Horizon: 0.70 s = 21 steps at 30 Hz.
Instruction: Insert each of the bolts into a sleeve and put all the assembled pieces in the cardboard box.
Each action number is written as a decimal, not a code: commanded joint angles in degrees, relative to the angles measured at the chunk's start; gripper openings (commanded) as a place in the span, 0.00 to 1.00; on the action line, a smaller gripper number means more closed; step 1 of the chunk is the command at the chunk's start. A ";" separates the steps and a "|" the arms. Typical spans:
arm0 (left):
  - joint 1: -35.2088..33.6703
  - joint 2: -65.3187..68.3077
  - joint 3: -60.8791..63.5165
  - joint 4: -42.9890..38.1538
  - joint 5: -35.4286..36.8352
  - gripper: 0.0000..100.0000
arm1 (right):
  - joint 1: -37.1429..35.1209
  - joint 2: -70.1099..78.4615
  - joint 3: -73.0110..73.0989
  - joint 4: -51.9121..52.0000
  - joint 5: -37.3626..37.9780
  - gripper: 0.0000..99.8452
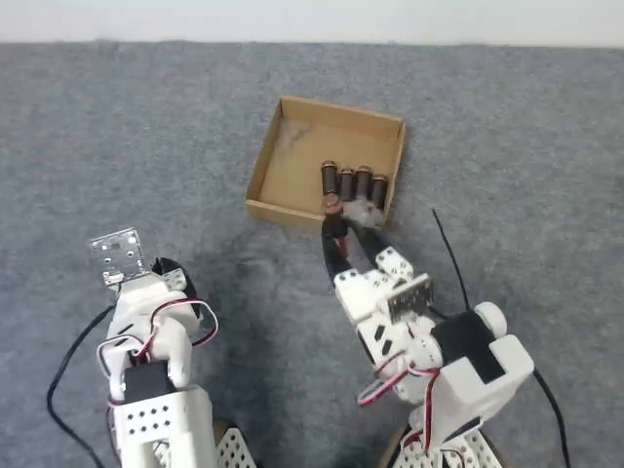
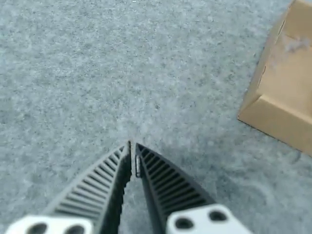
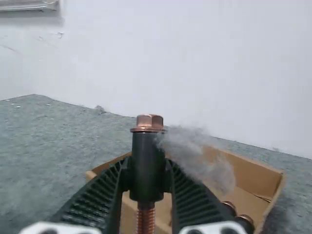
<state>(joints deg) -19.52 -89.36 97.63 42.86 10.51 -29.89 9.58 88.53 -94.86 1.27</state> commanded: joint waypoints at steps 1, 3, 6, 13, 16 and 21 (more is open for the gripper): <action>-0.18 -1.14 -0.66 -0.18 -1.85 0.01 | 2.95 -1.19 -7.38 4.35 0.88 0.01; 0.09 -1.14 -0.66 -0.09 -4.04 0.01 | 3.30 -1.27 -10.81 7.43 1.14 0.01; 0.18 -1.14 -0.75 0.53 -4.84 0.01 | 3.30 -1.27 -15.91 12.79 1.14 0.01; 0.18 -1.14 -1.71 4.66 -6.33 0.01 | 3.12 -1.27 -29.89 29.93 0.97 0.01; 2.37 -1.14 -1.71 5.80 -9.58 0.01 | 2.95 -1.19 -35.87 38.46 0.79 0.01; 4.48 -1.14 -0.66 7.47 -11.87 0.01 | 3.21 -0.75 -46.42 54.73 -5.19 0.01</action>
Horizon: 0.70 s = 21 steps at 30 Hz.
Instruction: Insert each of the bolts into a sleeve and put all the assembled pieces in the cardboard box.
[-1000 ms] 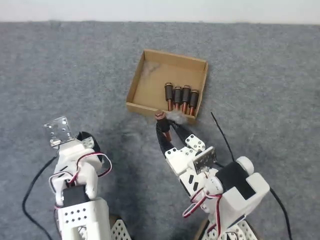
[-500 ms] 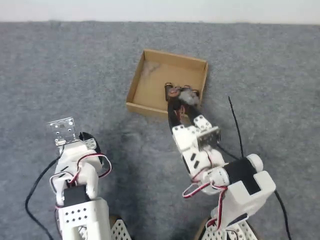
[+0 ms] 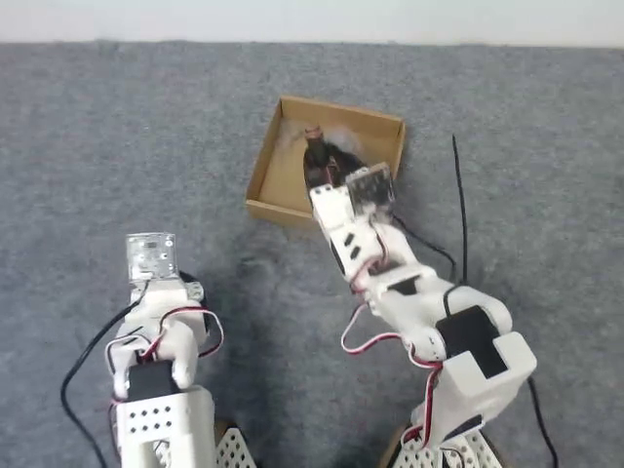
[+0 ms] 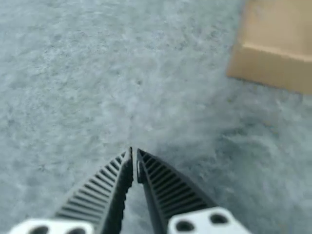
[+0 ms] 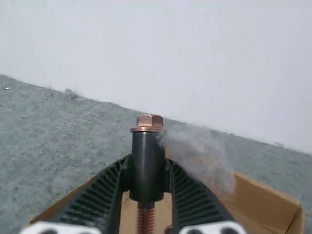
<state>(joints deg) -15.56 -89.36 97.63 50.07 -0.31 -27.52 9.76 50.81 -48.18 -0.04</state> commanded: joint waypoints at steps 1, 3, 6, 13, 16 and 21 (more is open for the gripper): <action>0.53 -1.14 -0.66 0.18 -1.23 0.01 | 0.84 -0.92 -10.90 12.26 -5.36 0.01; 0.53 -1.14 -0.66 0.00 -1.23 0.01 | 0.84 -0.84 -15.65 20.70 -7.38 0.01; 0.53 -1.14 -0.66 0.00 -1.32 0.01 | 0.84 -0.84 -21.89 31.78 -9.41 0.01; 0.53 -1.14 -0.66 0.00 -1.41 0.01 | 0.66 2.07 -32.97 52.97 -10.20 0.01; 0.53 -1.14 -0.66 0.00 -1.41 0.01 | 0.84 5.76 -36.92 57.27 -10.20 0.01; 0.53 -1.14 -0.66 0.00 -1.41 0.01 | 0.66 10.51 -41.14 60.09 -10.29 0.01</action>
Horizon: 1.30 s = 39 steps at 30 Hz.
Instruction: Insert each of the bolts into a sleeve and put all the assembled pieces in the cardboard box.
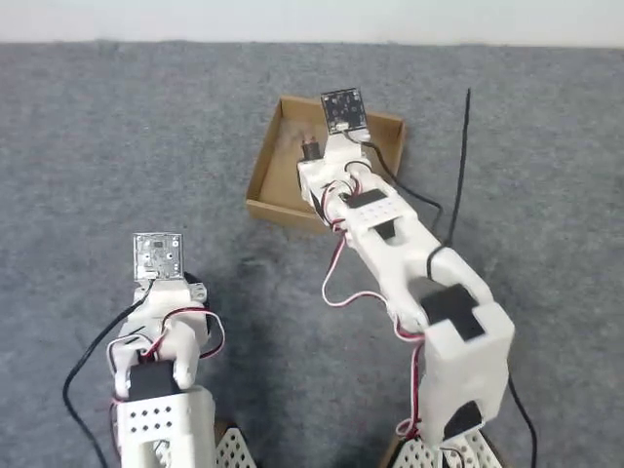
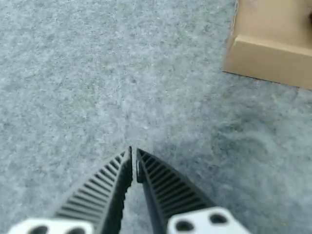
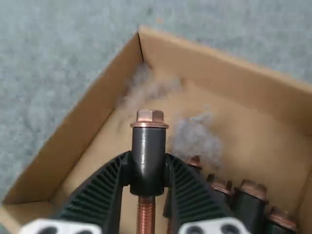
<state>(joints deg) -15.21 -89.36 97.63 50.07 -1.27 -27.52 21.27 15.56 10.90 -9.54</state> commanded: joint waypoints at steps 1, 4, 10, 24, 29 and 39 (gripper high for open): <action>0.18 -1.14 -0.66 0.00 -0.44 0.01 | 0.57 -0.40 -6.33 1.63 -0.79 0.01; 0.09 -1.14 -0.66 0.00 -0.44 0.01 | -0.04 0.66 -7.30 3.30 -0.79 0.01; 0.09 -1.14 -0.66 -0.09 -0.44 0.01 | -0.13 0.84 -7.12 3.56 -0.79 0.06; 0.09 -1.14 -0.66 -0.09 -0.53 0.01 | 0.13 -7.78 -2.81 5.58 -0.44 0.01; 0.09 -1.14 -0.66 -0.09 -0.53 0.01 | 0.84 -17.80 4.84 5.58 -0.44 0.01; 0.09 -1.14 -0.66 -0.09 -0.53 0.01 | 4.88 -48.31 29.36 5.58 -0.26 0.01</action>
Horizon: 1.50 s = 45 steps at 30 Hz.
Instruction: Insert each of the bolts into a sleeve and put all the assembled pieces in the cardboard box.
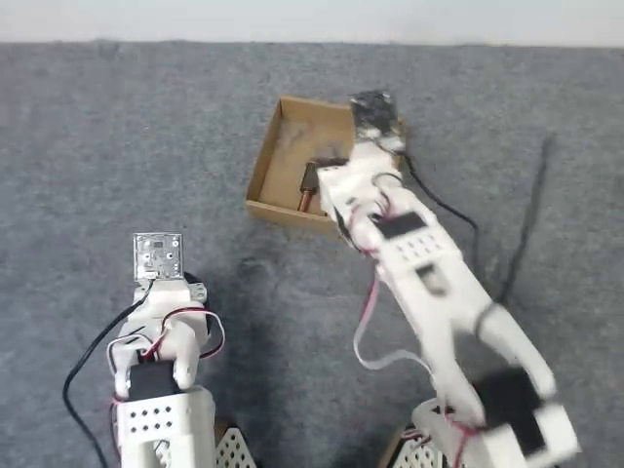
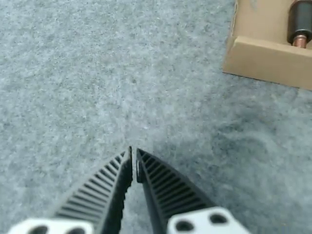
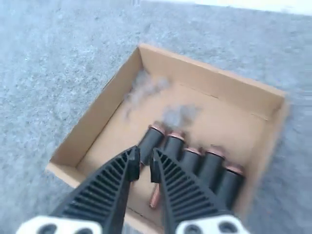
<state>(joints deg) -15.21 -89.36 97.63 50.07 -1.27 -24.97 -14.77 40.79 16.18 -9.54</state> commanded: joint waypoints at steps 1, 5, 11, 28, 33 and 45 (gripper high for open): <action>0.18 -1.14 -0.66 -0.09 -0.53 0.01 | 3.03 -15.87 6.33 0.31 -0.26 0.01; 0.53 -1.14 -0.66 -0.09 -0.53 0.01 | 6.64 -30.11 14.86 0.31 -0.26 0.01; 0.70 -1.14 -0.66 0.00 -0.44 0.01 | 10.59 -49.71 22.07 9.27 3.16 0.01; 6.42 -1.14 -0.75 3.16 -0.53 0.01 | 10.24 -90.15 21.89 45.23 3.78 0.01; 6.33 -1.14 -1.63 7.03 -5.45 0.01 | 10.77 -89.19 21.98 52.88 3.78 0.01; 1.23 -1.14 -2.07 9.14 -13.71 0.01 | 10.86 -89.27 40.53 58.51 3.69 0.01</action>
<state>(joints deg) -11.78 -89.36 97.63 58.86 -14.55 -15.12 -104.00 77.19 74.29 -6.81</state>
